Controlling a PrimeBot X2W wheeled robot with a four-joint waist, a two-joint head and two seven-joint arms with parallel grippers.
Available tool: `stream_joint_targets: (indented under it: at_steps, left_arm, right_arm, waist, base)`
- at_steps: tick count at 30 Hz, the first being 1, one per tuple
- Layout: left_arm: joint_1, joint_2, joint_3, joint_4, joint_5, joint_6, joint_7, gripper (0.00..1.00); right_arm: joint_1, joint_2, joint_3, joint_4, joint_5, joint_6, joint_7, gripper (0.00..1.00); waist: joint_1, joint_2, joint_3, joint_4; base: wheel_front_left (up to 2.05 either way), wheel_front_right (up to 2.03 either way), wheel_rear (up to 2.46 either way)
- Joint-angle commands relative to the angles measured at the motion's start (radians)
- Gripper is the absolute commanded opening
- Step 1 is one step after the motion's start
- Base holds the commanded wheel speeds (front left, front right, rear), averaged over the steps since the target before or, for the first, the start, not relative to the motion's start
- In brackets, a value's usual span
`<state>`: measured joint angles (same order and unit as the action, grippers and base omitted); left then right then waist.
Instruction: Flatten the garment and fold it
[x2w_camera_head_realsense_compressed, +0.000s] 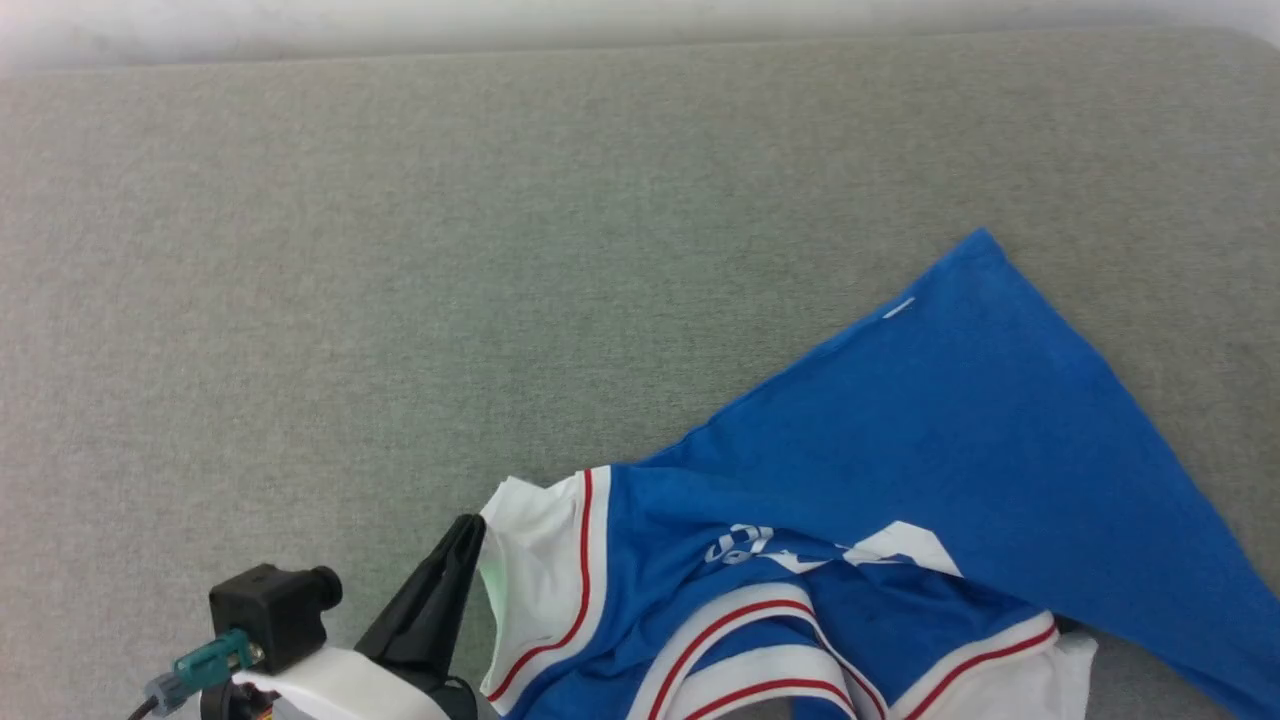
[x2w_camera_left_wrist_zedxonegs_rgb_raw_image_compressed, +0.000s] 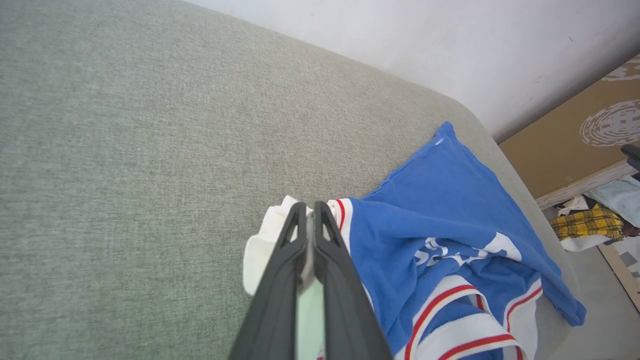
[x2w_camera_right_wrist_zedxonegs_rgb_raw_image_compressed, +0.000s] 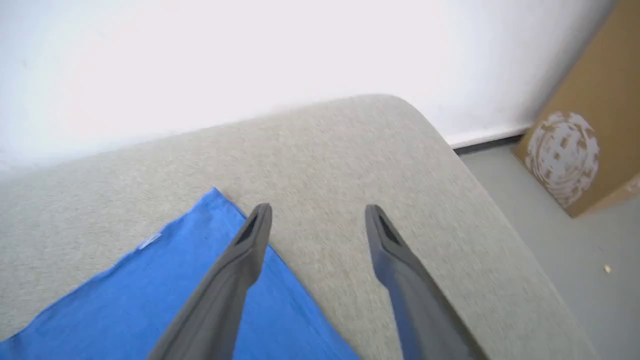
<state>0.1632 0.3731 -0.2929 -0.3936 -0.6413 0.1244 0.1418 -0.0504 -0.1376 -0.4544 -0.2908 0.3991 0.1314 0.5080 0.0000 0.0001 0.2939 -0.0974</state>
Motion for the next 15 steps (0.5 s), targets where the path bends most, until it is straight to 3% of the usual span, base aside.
stream_joint_targets:
  at_steps: [1, 6, 15]
  left_arm:
    - [-0.012, -0.002, -0.005, -0.002, 0.003, 0.0, 0.0, 0.0]
    - [-0.063, -0.015, -0.032, 0.008, 0.013, -0.016, 0.003, 0.0]
    - [-0.138, -0.041, -0.071, 0.041, 0.027, -0.036, 0.001, 0.0]
  right_arm:
    - [-0.059, -0.023, 0.038, -0.011, -0.004, -0.001, 0.03, 1.0]
    - [-0.203, -0.092, 0.165, 0.045, -0.043, -0.001, 0.158, 1.0]
    - [-0.365, -0.201, 0.293, 0.281, -0.099, -0.001, 0.248, 1.0]
  waist:
    - [0.0, -0.0001, 0.039, 0.04]
    - [0.0, -0.0001, 0.098, 0.098]
    - [0.0, -0.0001, 0.176, 0.185]
  base:
    - [0.0, 0.0, 0.0]
    - [0.0, 0.0, 0.0]
    - [0.0, 0.0, 0.0]
